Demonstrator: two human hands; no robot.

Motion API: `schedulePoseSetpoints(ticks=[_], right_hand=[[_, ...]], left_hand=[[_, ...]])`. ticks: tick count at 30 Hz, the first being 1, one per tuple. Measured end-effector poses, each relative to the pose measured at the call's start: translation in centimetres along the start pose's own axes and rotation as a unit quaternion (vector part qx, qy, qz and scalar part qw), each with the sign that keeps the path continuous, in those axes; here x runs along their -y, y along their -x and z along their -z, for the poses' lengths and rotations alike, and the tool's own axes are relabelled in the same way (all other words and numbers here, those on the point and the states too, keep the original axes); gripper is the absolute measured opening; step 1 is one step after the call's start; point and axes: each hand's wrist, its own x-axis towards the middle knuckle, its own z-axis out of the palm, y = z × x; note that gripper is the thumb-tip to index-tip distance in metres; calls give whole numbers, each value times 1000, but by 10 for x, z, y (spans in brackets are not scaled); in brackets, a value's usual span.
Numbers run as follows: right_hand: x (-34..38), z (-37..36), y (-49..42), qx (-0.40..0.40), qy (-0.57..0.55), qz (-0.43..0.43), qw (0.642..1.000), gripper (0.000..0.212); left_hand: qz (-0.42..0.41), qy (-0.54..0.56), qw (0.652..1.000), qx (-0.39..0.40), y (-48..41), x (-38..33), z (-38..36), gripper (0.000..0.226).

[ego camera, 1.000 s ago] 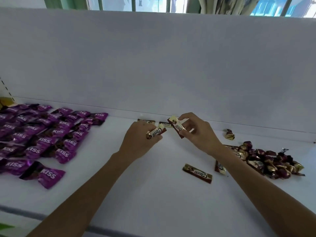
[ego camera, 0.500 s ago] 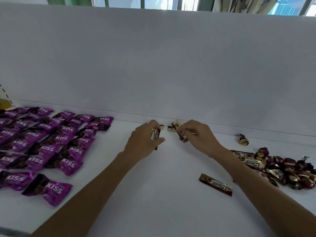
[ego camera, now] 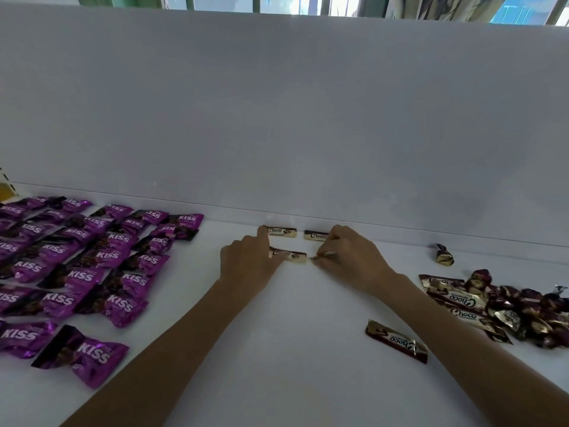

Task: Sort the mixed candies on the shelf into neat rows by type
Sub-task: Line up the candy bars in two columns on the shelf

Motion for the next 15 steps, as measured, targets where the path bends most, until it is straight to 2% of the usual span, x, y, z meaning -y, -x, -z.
schedulePoseSetpoints(ticks=[1,3,5,7,10,15], right_hand=[[1,-1,-1,15,-11,-6,1000,26],[0,0,-4,26,-40,-15,999,26],[-1,2,-7,20,-51,-22,998,23],[-3,1,-10,9,-31,-26,999,17],[-3,-2,-12,8,3,-47,999,16],[3,-5,-16,9,-11,-66,998,20]], left_hand=[[-6,5,1000,-18,1,0,-1,44],[-73,36,995,-56,3,0,-3,32],[-165,68,984,-23,5,-2,-2,29],[-206,57,976,38,8,-6,-2,34],[-184,3,981,57,5,-6,-5,40],[-153,-8,987,49,-5,-2,-7,41]])
